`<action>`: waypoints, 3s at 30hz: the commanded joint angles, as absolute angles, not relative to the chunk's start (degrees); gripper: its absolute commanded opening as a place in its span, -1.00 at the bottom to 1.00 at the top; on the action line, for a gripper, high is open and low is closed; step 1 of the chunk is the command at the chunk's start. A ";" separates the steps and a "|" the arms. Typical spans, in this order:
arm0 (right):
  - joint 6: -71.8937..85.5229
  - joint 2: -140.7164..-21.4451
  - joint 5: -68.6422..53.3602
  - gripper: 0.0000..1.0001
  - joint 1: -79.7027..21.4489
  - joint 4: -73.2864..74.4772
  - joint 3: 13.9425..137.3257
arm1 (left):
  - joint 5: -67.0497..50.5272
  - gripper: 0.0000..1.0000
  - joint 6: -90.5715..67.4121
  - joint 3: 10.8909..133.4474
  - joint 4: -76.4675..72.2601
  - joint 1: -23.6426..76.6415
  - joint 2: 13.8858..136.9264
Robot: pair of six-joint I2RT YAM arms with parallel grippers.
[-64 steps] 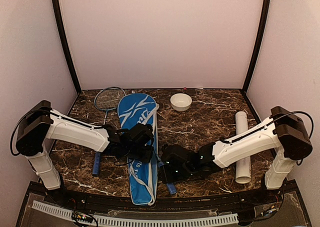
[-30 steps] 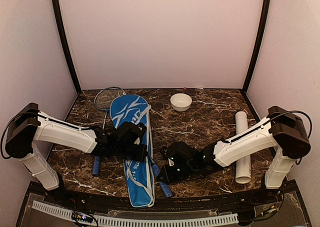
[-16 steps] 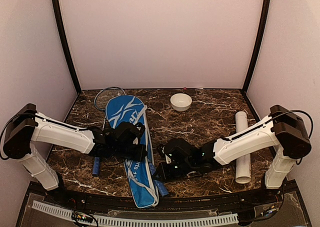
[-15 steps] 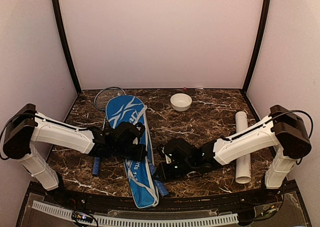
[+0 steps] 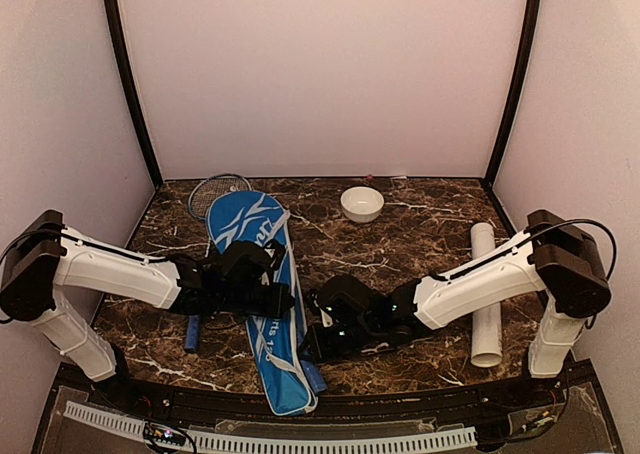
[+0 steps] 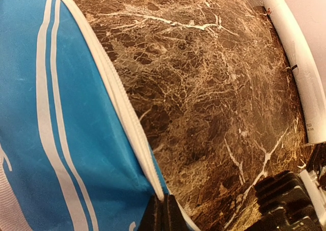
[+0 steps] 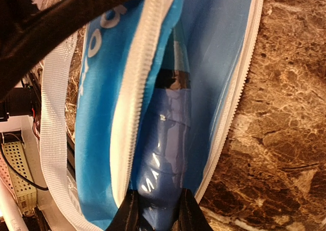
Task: Pack up the badminton gear
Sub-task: Adjust the racket in the racket bag, then adjust the racket bag at the center of the board.
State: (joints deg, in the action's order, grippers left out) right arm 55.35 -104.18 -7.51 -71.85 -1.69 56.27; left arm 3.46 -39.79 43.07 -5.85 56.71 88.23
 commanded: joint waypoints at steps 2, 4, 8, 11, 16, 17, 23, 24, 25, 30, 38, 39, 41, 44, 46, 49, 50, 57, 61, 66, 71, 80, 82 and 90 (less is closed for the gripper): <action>53.82 -104.82 -5.54 -0.96 -70.98 -8.27 58.38 | -1.16 -1.00 -41.20 42.31 -10.21 57.22 84.66; 53.86 -105.36 -5.38 -0.95 -70.83 -8.34 58.45 | -1.19 -1.00 -41.43 41.99 -10.64 57.22 83.65; 54.02 -106.44 -5.19 -0.96 -70.60 -8.40 58.58 | -1.03 -1.00 -41.57 41.76 -10.61 57.22 81.88; 54.33 -107.27 -5.09 -0.97 -70.51 -8.65 58.62 | -0.85 -1.00 -41.74 41.50 -10.58 57.22 80.66; 54.58 -107.31 -4.82 -0.98 -70.16 -8.51 59.26 | -0.41 -1.00 -41.76 40.84 -10.51 57.22 80.48; 54.58 -107.10 -4.57 -0.98 -70.14 -8.19 59.55 | -0.62 -1.00 -41.89 40.60 -10.73 57.22 80.83; 54.75 -105.34 -3.87 -0.98 -69.81 -8.83 61.17 | -2.47 -1.00 -42.82 39.55 -12.65 57.22 83.21; 54.83 -105.24 -3.99 -0.98 -69.80 -9.01 61.44 | -2.51 -1.00 -42.81 39.55 -12.65 57.22 83.35; 54.84 -105.23 -4.06 -0.98 -69.80 -9.36 61.64 | -2.47 -1.00 -42.80 39.55 -12.66 57.19 83.40; 55.15 -106.61 -4.71 -0.98 -69.79 -11.46 61.97 | -2.29 -1.00 -42.54 39.84 -12.67 57.22 83.41; 53.28 -107.56 -3.99 -0.98 -69.45 -13.81 62.31 | -2.04 -1.00 -42.79 39.64 -11.77 57.14 82.64; 53.28 -107.73 -3.99 -0.98 -69.31 -14.10 62.28 | -1.82 -1.00 -42.61 39.64 -11.36 57.13 82.29; 53.28 -108.15 -3.99 -0.98 -69.17 -14.37 62.36 | -1.87 -1.00 -42.39 39.56 -11.10 57.04 81.42; 53.28 -108.84 -3.99 -0.98 -68.92 -16.31 62.02 | -1.53 -1.00 -42.54 39.34 -10.70 56.91 80.25; 53.28 -109.18 -3.99 -0.98 -68.88 -17.38 61.84 | -1.41 -1.00 -42.68 39.04 -10.54 56.79 79.84; 48.46 -109.72 -5.76 -0.78 -68.67 -18.01 61.89 | -1.57 -1.00 -43.04 38.59 -10.54 56.45 79.65; 48.30 -109.57 -5.64 -0.76 -68.67 -17.95 61.92 | -1.59 -1.00 -43.11 38.58 -10.32 56.31 79.63; 46.81 -102.98 -1.40 -0.30 -68.55 -16.20 57.57 | -1.47 -1.00 -43.50 37.26 -9.25 54.50 79.05; 45.37 -98.47 2.80 -0.07 -67.83 -11.48 55.93 | -1.53 -1.00 -43.34 36.75 -8.83 53.76 77.89; 44.53 -98.12 5.62 0.02 -65.34 -6.92 56.44 | -1.59 -1.00 -43.15 36.50 -7.96 53.33 76.77; 43.48 -102.70 6.33 -0.02 -63.56 -2.67 61.40 | -1.67 -1.00 -43.46 36.09 -7.72 53.22 76.00; 41.35 -111.36 5.32 -0.22 -63.19 -0.76 69.27 | -1.92 -1.00 -43.77 35.77 -7.98 53.17 75.93; 41.14 -112.38 4.41 -0.23 -63.19 -2.04 69.64 | -2.06 -1.00 -43.68 35.79 -8.01 53.13 76.02; 40.70 -117.31 7.08 -0.27 -63.15 1.13 74.67 | -2.37 -1.00 -43.90 35.77 -8.38 53.09 76.11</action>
